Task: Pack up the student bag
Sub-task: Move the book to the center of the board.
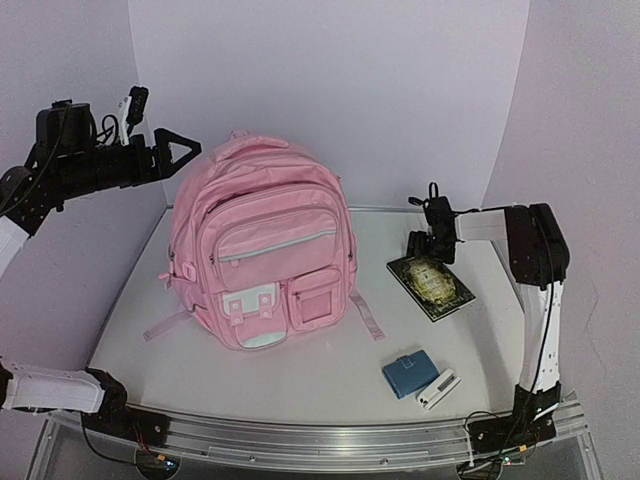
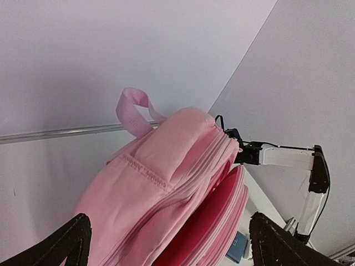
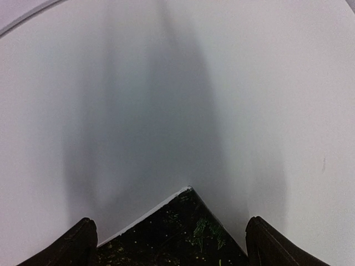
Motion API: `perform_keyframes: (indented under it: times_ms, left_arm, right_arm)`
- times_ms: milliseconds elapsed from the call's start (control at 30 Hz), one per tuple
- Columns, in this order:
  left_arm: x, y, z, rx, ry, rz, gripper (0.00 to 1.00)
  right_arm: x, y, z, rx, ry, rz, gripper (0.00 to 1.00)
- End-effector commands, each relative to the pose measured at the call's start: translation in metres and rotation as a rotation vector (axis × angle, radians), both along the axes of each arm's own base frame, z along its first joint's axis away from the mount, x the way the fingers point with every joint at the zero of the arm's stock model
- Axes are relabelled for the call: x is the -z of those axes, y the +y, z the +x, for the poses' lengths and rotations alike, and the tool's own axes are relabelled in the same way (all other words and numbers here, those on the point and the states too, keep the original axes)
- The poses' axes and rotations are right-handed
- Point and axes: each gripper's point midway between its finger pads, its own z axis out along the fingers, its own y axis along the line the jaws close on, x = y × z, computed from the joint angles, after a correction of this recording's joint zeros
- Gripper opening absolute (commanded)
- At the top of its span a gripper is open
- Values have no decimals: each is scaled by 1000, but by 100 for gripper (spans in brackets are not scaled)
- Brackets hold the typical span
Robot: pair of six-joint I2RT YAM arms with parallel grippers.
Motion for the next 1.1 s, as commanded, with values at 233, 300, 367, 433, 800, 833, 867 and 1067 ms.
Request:
perform_keyframes:
  times_ms: [233, 300, 367, 433, 800, 833, 867, 1067]
  left_arm:
    - [32, 22, -43, 3, 97, 64, 99]
    - [38, 12, -41, 48, 143, 69, 96]
    - [34, 0, -37, 95, 156, 54, 93]
    - [20, -14, -32, 153, 135, 16, 91]
    - [-41, -96, -21, 354, 1, -65, 91]
    - [-43, -106, -20, 367, -8, -59, 91]
    - [-45, -116, -20, 380, -15, -53, 91]
    - [-45, -176, -26, 460, -42, -11, 92]
  right_arm:
    - [-35, 50, -67, -46, -12, 125, 91]
    - [-46, 47, -69, -40, -35, 117, 92]
    - [-60, 41, -69, -30, -65, 98, 95]
    - [-66, 37, -71, -23, -82, 76, 98]
    - [-55, 27, -77, -20, -61, 32, 98]
    - [-53, 26, -78, -22, -56, 33, 98]
    - [-52, 25, -79, -25, -53, 36, 98]
    - [-49, 12, -87, -22, -45, 62, 98]
